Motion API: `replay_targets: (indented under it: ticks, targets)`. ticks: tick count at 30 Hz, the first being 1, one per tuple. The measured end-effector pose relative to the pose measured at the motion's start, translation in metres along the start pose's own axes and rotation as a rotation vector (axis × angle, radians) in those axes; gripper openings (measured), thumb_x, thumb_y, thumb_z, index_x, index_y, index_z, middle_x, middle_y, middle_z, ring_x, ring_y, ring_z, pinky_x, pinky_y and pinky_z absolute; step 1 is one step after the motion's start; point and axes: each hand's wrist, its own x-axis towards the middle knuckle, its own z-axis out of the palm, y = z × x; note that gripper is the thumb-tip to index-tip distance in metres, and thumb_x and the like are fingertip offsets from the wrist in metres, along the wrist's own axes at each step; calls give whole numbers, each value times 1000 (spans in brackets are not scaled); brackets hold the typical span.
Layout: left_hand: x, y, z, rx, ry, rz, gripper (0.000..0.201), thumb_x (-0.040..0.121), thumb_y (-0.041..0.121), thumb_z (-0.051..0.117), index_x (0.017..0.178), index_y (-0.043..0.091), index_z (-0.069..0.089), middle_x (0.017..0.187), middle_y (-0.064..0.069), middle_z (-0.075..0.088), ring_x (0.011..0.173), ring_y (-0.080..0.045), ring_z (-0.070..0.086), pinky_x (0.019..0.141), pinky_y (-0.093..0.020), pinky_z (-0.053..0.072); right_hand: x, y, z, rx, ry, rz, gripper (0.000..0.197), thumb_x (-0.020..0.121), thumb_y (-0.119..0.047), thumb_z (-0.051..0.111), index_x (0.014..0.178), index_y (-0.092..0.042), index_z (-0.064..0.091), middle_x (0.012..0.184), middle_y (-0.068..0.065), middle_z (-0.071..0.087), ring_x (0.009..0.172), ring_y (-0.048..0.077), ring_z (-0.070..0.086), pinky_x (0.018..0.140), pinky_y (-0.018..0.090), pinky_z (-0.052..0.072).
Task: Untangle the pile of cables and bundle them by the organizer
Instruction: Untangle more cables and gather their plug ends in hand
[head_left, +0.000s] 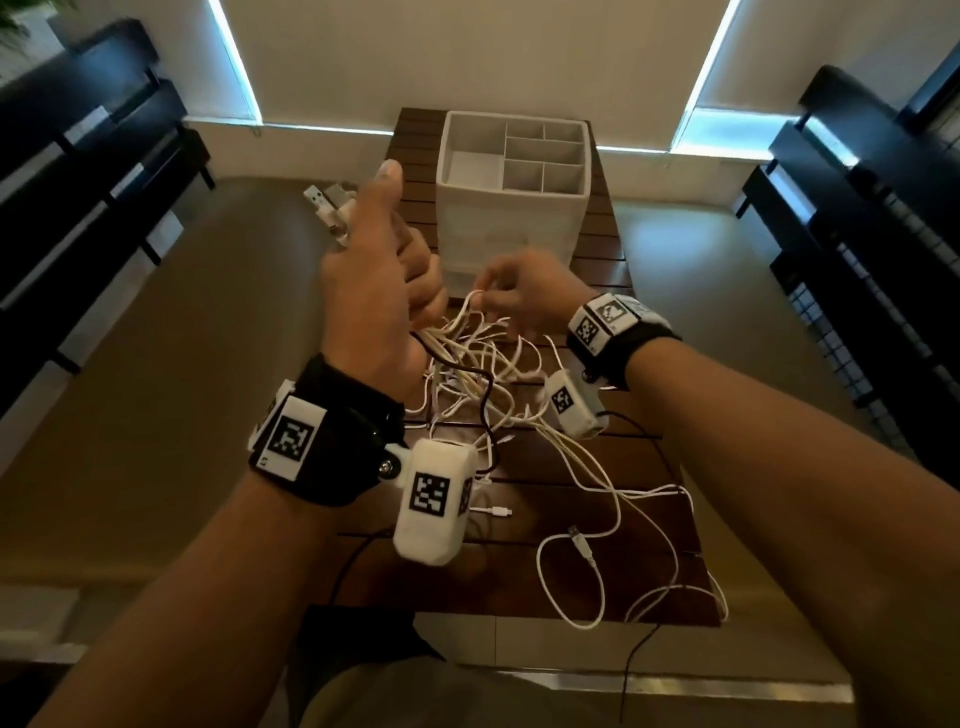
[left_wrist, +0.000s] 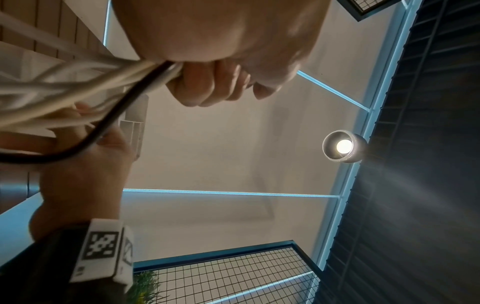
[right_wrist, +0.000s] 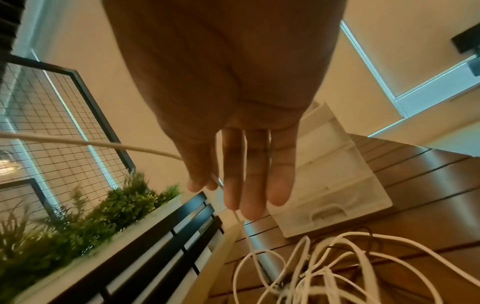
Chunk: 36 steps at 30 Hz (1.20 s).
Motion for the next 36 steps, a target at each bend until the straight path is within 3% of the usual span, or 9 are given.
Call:
replay_targets:
  ticks: [3, 6, 11, 17, 20, 26, 30, 34, 36]
  targets:
    - [-2, 2, -4, -28, -56, -29, 54, 108, 41, 53, 61, 26, 31, 52, 6, 19, 42, -10, 15, 37, -22, 18, 4, -5, -2, 58, 69, 39, 17, 103, -28, 63, 109, -13, 68, 88, 7, 77, 61, 25, 74, 51, 36, 60]
    - [-3, 16, -5, -133, -147, -67, 54, 109, 42, 49, 64, 24, 26, 47, 9, 21, 38, -7, 16, 33, -20, 18, 7, -5, -8, 76, 195, 45, 13, 105, -24, 58, 106, -12, 63, 85, 9, 75, 52, 21, 69, 40, 26, 52]
    - [-11, 40, -4, -84, -263, 6, 52, 109, 44, 46, 66, 24, 26, 47, 10, 23, 37, -6, 19, 34, -17, 21, 10, 15, 1, 172, 151, 173, 16, 107, -26, 56, 104, -15, 67, 97, 17, 76, 54, 22, 71, 42, 27, 53]
    - [-4, 26, -17, -98, -142, -55, 52, 106, 41, 53, 65, 24, 26, 48, 9, 20, 38, -7, 16, 34, -18, 19, 5, -29, -40, 297, 445, -134, 18, 106, -20, 57, 114, -7, 67, 97, 7, 76, 67, 22, 75, 54, 31, 60]
    - [-1, 21, -23, -97, -105, -62, 52, 105, 41, 56, 65, 24, 27, 48, 8, 20, 40, -8, 16, 34, -21, 18, -1, -36, -53, 195, 353, -182, 19, 105, -20, 60, 115, -8, 70, 96, 4, 77, 64, 19, 75, 51, 28, 58]
    - [-1, 18, -25, -81, -94, -65, 53, 105, 34, 57, 64, 24, 24, 55, 5, 12, 41, -8, 13, 34, -21, 18, -10, -40, -65, 48, 462, -330, 17, 100, -24, 67, 107, -12, 77, 92, -12, 70, 80, 9, 69, 60, 19, 56]
    - [-1, 17, -24, -78, -106, -68, 54, 105, 34, 57, 67, 26, 19, 56, 5, 11, 42, -9, 12, 34, -22, 17, -20, -49, -76, 324, 647, -450, 15, 104, -15, 59, 106, -4, 68, 101, 7, 74, 87, 18, 74, 64, 39, 63]
    - [-3, 12, -22, -52, -114, -82, 54, 105, 34, 57, 64, 25, 22, 52, 7, 14, 41, -8, 12, 34, -21, 17, -22, -52, -73, 216, 494, -393, 18, 104, -22, 58, 109, -15, 73, 102, 9, 74, 86, 29, 73, 61, 51, 63]
    - [-3, 10, -22, -64, -119, -91, 54, 105, 34, 56, 64, 25, 22, 50, 7, 15, 40, -8, 13, 34, -20, 18, -27, -56, -76, 227, 564, -438, 19, 104, -19, 56, 110, -13, 73, 100, 9, 74, 82, 28, 73, 58, 49, 62]
